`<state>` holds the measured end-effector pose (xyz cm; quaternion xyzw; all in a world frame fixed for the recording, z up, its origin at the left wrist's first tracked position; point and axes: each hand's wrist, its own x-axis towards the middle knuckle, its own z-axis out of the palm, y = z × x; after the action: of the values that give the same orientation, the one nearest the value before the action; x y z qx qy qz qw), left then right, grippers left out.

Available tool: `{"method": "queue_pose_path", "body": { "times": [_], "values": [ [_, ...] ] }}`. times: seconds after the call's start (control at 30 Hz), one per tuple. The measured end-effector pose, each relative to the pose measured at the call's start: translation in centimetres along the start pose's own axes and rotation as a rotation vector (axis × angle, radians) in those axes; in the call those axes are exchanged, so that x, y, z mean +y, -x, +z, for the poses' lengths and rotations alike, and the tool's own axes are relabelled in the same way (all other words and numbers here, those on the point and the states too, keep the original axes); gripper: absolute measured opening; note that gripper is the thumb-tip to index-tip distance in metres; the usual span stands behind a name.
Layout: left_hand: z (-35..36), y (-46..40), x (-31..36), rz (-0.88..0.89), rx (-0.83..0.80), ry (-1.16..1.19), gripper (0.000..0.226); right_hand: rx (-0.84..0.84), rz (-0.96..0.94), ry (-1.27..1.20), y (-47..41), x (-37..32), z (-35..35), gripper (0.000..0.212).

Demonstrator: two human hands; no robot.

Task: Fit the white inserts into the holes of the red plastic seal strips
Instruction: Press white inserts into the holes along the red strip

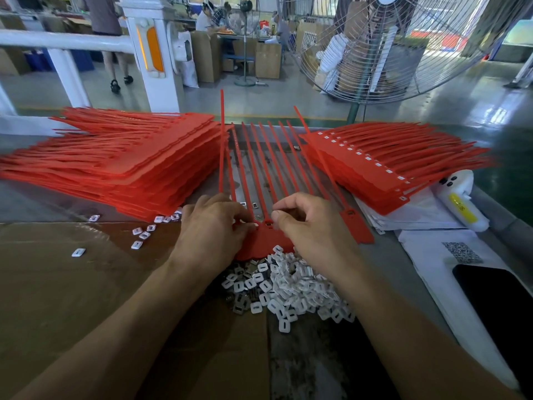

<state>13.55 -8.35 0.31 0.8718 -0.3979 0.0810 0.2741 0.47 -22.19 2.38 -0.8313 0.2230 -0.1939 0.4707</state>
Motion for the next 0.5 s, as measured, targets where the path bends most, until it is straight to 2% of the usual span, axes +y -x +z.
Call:
{"method": "queue_pose_path", "body": {
  "times": [0.23,0.5],
  "values": [
    [-0.5,0.8,0.0,0.079,0.025,-0.032,0.017,0.010,-0.009,0.027,0.0,0.3,-0.1,0.009],
    [-1.3,1.1,0.7,0.138,-0.095,-0.135,0.028,0.010,-0.023,0.055,-0.2,0.5,-0.1,0.009]
  ]
}}
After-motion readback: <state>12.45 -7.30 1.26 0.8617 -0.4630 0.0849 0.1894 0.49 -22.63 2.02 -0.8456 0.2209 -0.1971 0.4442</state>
